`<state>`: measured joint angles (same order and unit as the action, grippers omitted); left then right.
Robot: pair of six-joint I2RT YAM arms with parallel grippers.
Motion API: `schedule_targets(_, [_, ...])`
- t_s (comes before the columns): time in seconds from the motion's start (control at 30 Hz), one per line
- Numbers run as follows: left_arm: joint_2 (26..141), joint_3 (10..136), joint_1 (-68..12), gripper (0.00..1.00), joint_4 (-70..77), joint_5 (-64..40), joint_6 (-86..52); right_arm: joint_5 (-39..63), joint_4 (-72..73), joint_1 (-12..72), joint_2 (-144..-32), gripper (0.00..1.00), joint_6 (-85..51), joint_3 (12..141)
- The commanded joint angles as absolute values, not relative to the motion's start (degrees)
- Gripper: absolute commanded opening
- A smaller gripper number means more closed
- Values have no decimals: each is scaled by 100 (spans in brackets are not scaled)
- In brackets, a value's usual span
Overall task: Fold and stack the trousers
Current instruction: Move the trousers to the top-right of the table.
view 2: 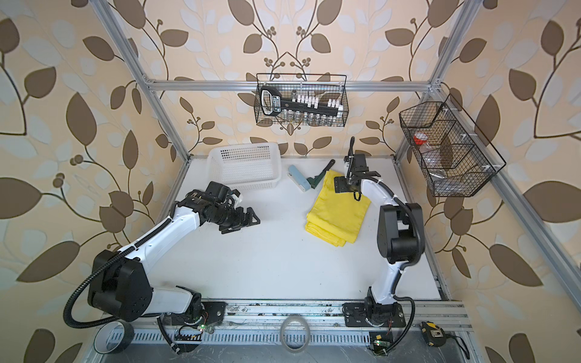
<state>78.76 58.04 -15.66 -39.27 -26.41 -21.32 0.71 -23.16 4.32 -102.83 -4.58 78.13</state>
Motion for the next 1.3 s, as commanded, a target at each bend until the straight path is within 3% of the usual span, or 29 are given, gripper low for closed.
schedule_targets(0.0, [7906,6065,-1513,99,-4002,-2611,-1979,-213,-2238,828,-9730,85,-2230,7151])
schedule_targets(0.2, [7972,6176,-1512,99,-4162,-2619,-1843,-1366,-2178,2094,-8901,84,-4822,5676])
schedule_targets(0.33, [7926,6141,-1513,99,-4176,-2610,-1767,-1590,-1796,2525,-9045,83,-5439,5181])
schedule_targets(0.7, [7726,5972,-1464,99,-4270,-2522,-1644,-1561,-1980,2606,-9815,79,-4991,4674])
schedule_targets(0.8, [7734,5976,-1451,99,-4305,-2531,-1635,-838,-1558,2233,-9756,74,-4552,4412])
schedule_targets(1.0, [7614,6021,-1441,99,-4436,-2392,-1603,-325,-2088,1905,-9934,74,-3897,5043])
schedule_targets(1.27, [7650,5933,-1424,99,-4360,-2417,-1647,-888,-3071,1531,-9770,78,-3450,5481])
